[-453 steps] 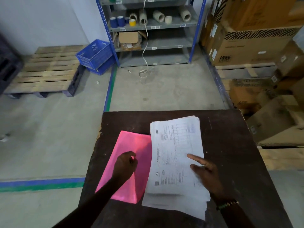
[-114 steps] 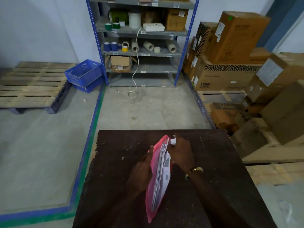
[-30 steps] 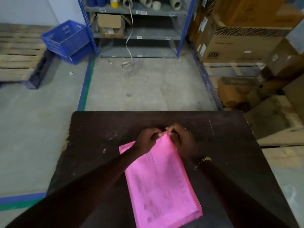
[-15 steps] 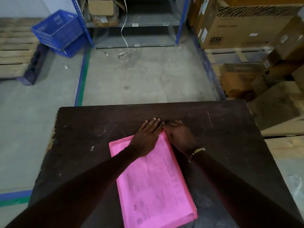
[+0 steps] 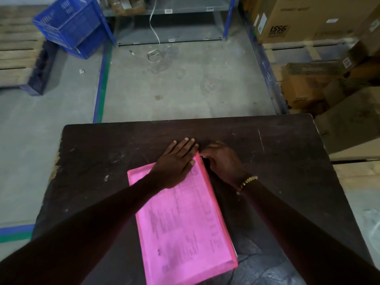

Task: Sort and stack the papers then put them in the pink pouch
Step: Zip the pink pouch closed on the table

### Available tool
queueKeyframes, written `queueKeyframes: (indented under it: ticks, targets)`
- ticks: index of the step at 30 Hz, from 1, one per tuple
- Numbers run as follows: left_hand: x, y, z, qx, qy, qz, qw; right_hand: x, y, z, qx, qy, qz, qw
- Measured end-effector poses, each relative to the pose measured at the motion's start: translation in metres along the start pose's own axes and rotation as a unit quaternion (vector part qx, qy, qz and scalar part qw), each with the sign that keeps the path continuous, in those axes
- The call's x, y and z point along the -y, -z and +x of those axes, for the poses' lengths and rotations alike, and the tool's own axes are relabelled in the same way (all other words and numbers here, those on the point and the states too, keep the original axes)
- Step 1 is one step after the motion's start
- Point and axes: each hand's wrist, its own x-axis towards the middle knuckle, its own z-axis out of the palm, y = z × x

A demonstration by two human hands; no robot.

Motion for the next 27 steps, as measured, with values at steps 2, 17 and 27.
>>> queueKeyframes:
  ticks: [2, 17, 27]
  targets:
    - [-0.001, 0.001, 0.000, 0.006, 0.004, -0.002, 1.000, 0.001, -0.001, -0.012, -0.002, 0.002, -0.008, 1.000]
    - [-0.001, 0.004, -0.001, 0.006, 0.000, -0.001, 1.000, 0.012, -0.009, -0.124, 0.009, -0.053, 0.030, 0.998]
    - [-0.002, 0.006, -0.002, 0.011, -0.005, -0.002, 1.000, 0.042, -0.011, -0.228, -0.024, -0.051, -0.008, 0.998]
